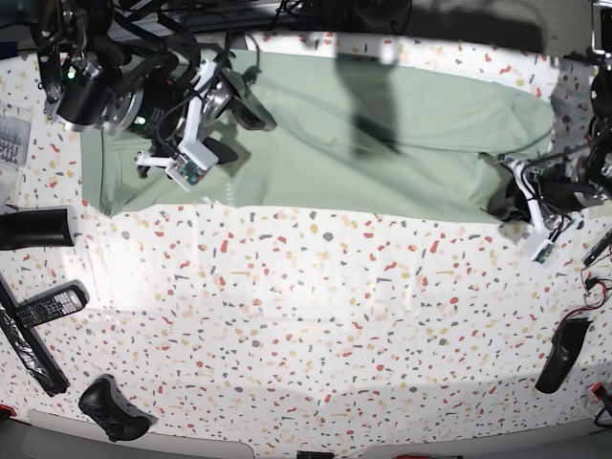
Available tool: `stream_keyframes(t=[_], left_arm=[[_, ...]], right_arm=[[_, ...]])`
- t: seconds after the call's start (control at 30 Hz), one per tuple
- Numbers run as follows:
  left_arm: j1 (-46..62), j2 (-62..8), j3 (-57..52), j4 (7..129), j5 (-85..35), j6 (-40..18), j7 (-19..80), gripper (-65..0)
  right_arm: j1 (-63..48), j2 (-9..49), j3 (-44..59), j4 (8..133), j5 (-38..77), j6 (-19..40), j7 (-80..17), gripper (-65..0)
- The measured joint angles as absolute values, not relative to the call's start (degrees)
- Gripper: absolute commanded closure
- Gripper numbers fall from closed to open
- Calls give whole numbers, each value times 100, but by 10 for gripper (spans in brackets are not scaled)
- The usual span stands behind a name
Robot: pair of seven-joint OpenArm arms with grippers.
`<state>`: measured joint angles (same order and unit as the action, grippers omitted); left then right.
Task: Fold the T-shirt properly
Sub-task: 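Lower the left gripper and grasp the shirt's other end, then lift the green shirt strip with both grippers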
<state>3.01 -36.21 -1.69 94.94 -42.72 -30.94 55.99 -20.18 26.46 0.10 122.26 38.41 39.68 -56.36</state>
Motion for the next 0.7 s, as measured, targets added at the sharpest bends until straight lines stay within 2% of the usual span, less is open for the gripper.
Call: stream_keyframes(t=[0.3,0.7], left_arm=[[1271,-4178,-183,9870,-4261,-3374,5647,0],[1424,-4722,-183,9874,-4263,-3376,5618,0]], right_arm=[[-2032,2648,10,12226,3841,3968,-5664,-338],[-2032,2648,10,12226,3841,3968,-5662,-338]])
